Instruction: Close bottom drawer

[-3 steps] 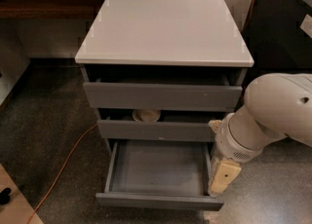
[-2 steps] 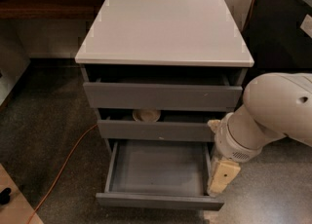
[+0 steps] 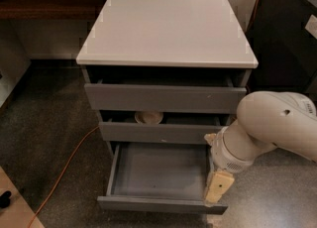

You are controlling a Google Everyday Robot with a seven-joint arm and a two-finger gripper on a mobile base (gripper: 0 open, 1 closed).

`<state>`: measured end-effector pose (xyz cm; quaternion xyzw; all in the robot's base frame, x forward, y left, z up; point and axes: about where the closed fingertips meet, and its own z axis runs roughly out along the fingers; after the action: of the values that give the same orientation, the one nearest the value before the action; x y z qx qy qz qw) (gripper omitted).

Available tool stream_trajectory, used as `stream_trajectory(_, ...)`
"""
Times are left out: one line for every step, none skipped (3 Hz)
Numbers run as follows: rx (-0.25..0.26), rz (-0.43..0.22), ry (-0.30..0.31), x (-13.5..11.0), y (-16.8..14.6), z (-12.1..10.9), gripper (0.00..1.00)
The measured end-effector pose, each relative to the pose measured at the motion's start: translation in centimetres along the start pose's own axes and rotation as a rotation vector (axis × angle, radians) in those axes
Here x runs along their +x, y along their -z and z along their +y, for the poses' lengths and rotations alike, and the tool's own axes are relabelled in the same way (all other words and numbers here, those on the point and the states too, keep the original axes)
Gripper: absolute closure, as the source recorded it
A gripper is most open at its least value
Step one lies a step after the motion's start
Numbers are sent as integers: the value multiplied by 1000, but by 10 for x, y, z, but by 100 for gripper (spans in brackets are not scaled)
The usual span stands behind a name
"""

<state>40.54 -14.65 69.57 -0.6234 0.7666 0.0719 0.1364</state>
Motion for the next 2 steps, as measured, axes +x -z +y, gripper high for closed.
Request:
stream_trajectory(-38, -31, -3, 2, -33, 6, 0)
stream_trajectory(-58, -67, -7, 1, -70, 16, 0)
